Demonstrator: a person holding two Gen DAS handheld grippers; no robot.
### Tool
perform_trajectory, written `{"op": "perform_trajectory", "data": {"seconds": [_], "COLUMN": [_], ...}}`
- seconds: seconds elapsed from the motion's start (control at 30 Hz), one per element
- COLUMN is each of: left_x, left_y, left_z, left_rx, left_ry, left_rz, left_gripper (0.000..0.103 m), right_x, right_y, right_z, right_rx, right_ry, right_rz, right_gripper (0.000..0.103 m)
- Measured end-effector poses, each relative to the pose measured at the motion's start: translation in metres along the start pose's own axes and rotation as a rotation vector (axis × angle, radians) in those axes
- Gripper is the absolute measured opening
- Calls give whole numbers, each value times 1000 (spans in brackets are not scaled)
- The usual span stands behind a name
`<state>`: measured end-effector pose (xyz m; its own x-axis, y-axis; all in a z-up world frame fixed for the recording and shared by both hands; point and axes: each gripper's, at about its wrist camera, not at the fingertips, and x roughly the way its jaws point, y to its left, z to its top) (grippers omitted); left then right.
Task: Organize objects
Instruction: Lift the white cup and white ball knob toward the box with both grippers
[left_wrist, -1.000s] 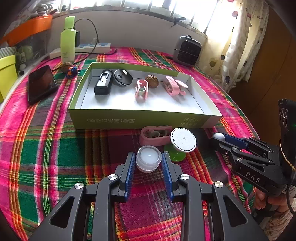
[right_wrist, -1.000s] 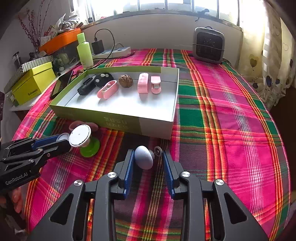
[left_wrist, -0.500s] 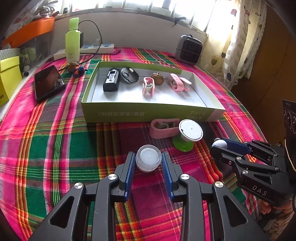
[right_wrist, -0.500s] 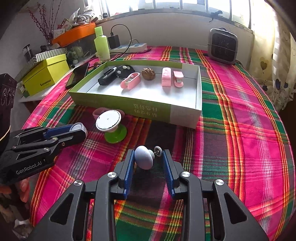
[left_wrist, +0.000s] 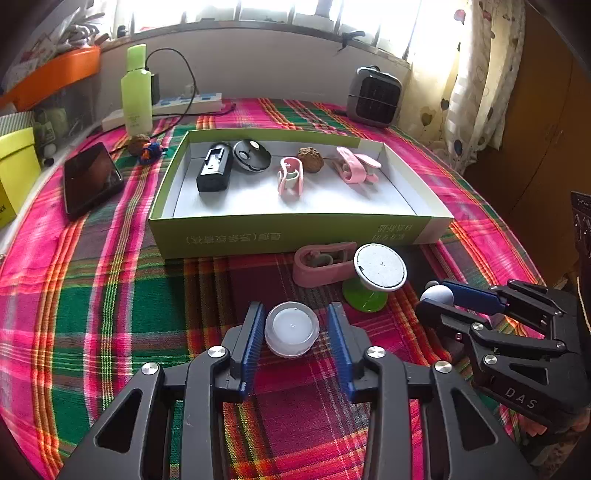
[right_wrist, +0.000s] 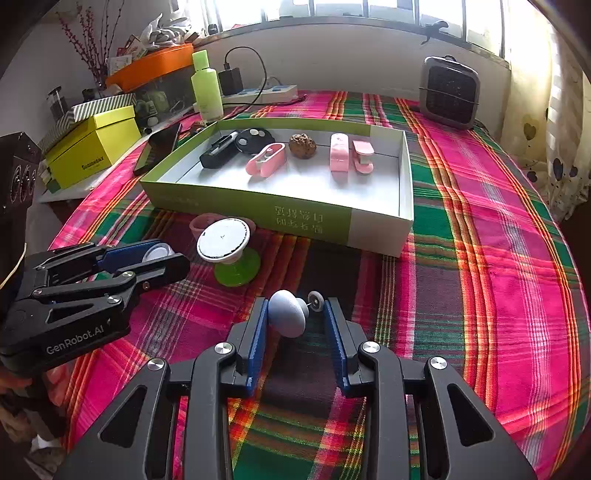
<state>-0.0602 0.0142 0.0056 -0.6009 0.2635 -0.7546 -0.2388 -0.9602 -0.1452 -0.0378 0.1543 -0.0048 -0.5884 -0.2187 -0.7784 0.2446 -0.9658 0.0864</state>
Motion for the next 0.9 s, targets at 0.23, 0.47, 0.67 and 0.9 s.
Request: {"op": "perform_trajectory", "data": {"seconds": [0.23, 0.47, 0.67, 0.9], "left_x": [0, -1, -3, -6], "left_y": [2, 5, 5, 6], "left_z": [0, 0, -1, -1], "left_rx": [-7, -25, -32, -38], "left_ry": [-1, -4, -1, -7], "left_rz": [4, 3, 0, 4], "left_gripper": [27, 26, 26, 26], "right_x": [0, 0, -2, -3], "right_y": [0, 1, 3, 6], "right_z": [0, 1, 1, 2], "right_rx": [1, 3, 2, 4], "right_ry": [-1, -3, -10, -16], "right_rz": [3, 8, 17, 32], "right_gripper": [32, 32, 32, 32]}}
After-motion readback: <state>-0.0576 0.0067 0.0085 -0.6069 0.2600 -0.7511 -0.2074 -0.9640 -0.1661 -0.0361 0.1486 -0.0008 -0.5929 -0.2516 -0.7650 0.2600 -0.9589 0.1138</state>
